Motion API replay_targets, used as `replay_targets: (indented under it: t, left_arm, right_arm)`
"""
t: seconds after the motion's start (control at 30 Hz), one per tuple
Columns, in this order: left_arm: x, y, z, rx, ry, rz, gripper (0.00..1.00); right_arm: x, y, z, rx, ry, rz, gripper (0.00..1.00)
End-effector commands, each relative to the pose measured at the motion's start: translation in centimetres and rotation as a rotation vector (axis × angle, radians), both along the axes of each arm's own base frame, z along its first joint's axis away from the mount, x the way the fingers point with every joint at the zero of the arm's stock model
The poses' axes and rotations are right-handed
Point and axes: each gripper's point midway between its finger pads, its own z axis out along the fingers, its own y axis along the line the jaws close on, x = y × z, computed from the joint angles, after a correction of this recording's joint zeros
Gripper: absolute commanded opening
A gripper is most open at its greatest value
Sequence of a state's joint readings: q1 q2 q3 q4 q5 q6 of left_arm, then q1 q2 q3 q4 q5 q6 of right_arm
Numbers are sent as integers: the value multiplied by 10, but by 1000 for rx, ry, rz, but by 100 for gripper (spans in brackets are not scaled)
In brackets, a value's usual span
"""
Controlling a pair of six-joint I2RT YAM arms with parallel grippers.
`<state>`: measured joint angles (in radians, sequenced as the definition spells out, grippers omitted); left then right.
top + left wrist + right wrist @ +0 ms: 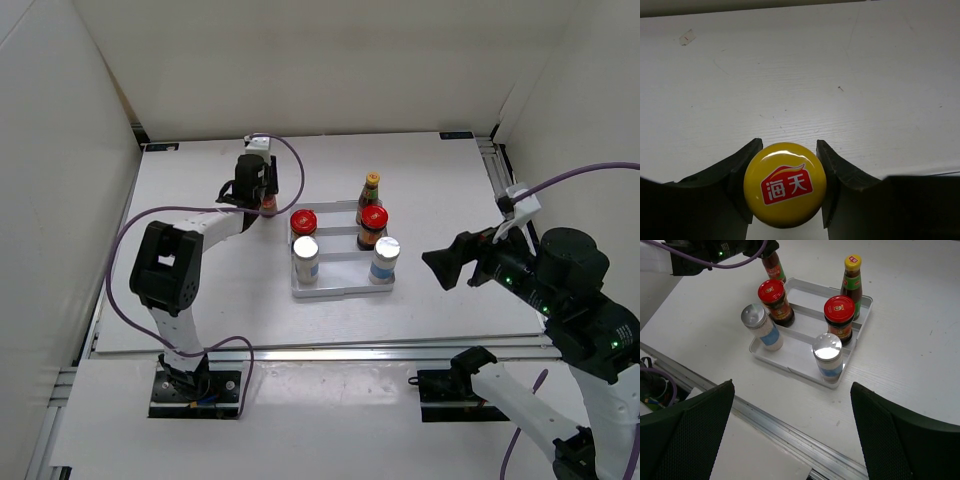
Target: Organize the condiment bottles
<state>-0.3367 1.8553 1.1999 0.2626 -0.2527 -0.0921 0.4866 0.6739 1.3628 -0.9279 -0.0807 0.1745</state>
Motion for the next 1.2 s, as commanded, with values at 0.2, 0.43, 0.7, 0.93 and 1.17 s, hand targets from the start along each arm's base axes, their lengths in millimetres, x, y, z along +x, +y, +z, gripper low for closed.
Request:
replay_targets:
  t: [0.2,0.43,0.7,0.93,1.17]
  left_arm:
    - [3,-9,156,-35,-321,-14,11]
    - [-23,-44,223,-77,-445,-120,11]
    - [-44,-88,189,-171,-362,-259,11]
    - [-52,-106,162,-183,-320,-299,11]
    - [-51,-120,141,-202,-272,-334,11]
  right_arm:
    - [-9,4,5,31,-3,36,100]
    - [-19,3,-4,47,15,48,100]
    - [-16,4,-15,27,37,50,100]
    - [-13,10,-20,34,53,65,100]
    - [-11,11,-21,22,55,68,100]
